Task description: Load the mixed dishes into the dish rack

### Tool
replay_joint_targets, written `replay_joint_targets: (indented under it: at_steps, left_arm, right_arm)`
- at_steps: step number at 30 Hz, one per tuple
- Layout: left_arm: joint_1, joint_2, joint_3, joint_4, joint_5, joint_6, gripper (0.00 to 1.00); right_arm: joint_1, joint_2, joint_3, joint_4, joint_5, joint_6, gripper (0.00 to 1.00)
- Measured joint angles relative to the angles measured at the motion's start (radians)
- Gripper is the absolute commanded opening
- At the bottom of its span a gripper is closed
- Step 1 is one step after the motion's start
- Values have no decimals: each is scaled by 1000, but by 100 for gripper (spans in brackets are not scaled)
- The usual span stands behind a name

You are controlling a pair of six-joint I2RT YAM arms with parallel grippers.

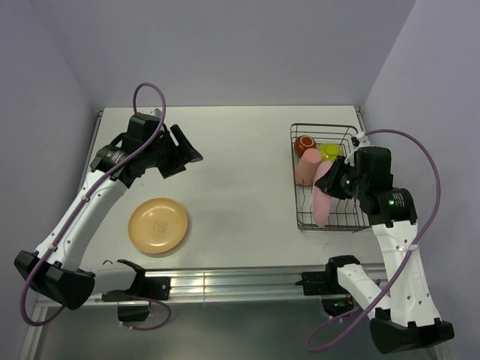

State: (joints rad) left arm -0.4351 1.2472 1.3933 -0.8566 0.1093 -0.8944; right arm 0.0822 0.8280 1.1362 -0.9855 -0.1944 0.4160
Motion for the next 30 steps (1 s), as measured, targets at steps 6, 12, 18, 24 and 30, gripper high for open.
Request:
replay_joint_targets:
  at_steps: [6, 12, 18, 24, 30]
  left_arm:
    - [2, -1, -28, 8, 11, 3, 70]
    - [4, -6, -72, 35, 29, 3, 70]
    - [4, -26, -167, 77, 45, 3, 70]
    - [4, -35, -211, 104, 37, 30, 70]
    - [4, -87, -275, 135, 24, 74, 70]
  right_arm:
    - [-16, 43, 0, 14, -63, -40, 0]
    - [-18, 29, 16, 5, 12, -90, 0]
    - [-26, 24, 95, -18, 42, -204, 0]
    - [-64, 76, 121, -26, 43, -267, 0]
    - [-121, 124, 112, -21, 7, -322, 0]
